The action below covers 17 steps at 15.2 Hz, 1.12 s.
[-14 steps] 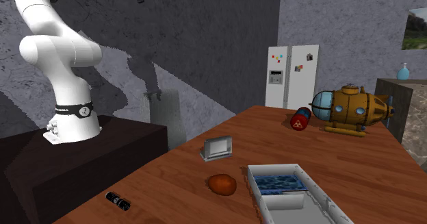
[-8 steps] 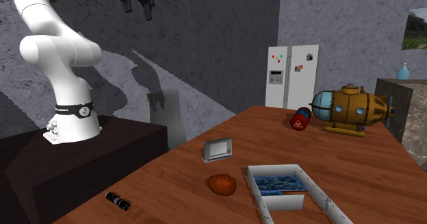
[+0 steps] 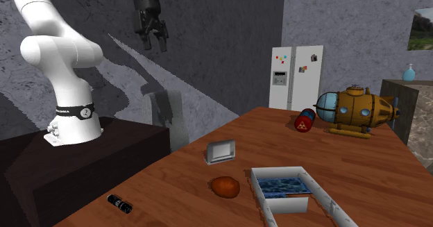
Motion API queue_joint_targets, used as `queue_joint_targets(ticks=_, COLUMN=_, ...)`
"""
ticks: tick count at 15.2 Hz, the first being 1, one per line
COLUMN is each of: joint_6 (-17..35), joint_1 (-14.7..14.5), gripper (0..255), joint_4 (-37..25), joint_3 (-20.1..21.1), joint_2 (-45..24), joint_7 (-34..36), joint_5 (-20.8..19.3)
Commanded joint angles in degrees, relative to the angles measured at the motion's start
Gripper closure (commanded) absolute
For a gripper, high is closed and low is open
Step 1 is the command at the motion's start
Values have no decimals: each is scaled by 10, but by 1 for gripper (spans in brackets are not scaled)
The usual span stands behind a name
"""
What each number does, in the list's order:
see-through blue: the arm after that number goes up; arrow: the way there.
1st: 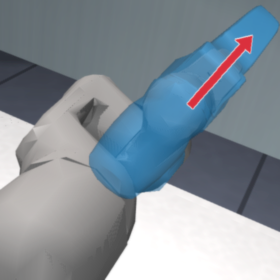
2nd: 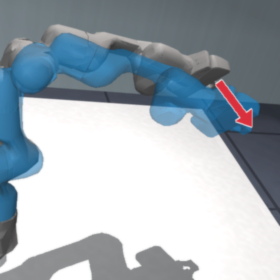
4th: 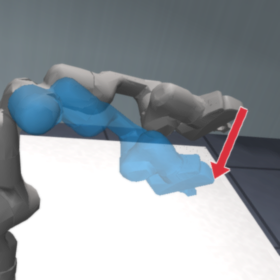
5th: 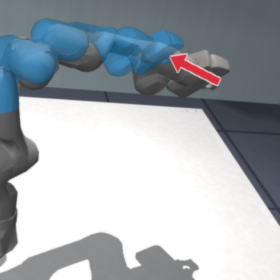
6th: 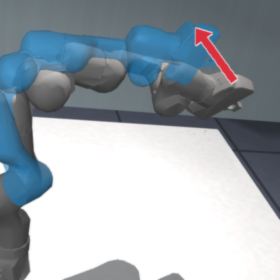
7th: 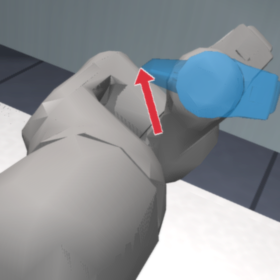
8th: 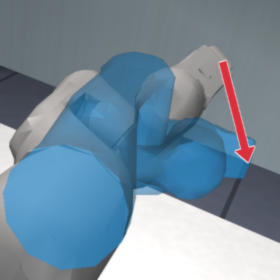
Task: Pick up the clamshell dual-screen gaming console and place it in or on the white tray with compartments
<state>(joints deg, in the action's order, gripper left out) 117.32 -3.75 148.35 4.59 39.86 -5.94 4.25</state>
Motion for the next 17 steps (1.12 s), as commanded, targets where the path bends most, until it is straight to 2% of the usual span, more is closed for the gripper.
queue_joint_targets(ticks=1, joint_6=47, joint_1=-7, gripper=0, joint_4=20, joint_3=9, joint_2=-24, joint_7=2, joint_5=7)
queue_joint_targets(ticks=9, joint_6=235, joint_1=-32, gripper=0, joint_4=74, joint_3=40, joint_2=-153, joint_7=5, joint_5=27)
queue_joint_targets(ticks=14, joint_6=355, joint_1=-42, gripper=0, joint_4=79, joint_3=61, joint_2=-266, joint_7=12, joint_5=29)
queue_joint_targets(ticks=17, joint_6=423, joint_1=-43, gripper=0, joint_4=70, joint_3=74, joint_2=-342, joint_7=23, joint_5=18)
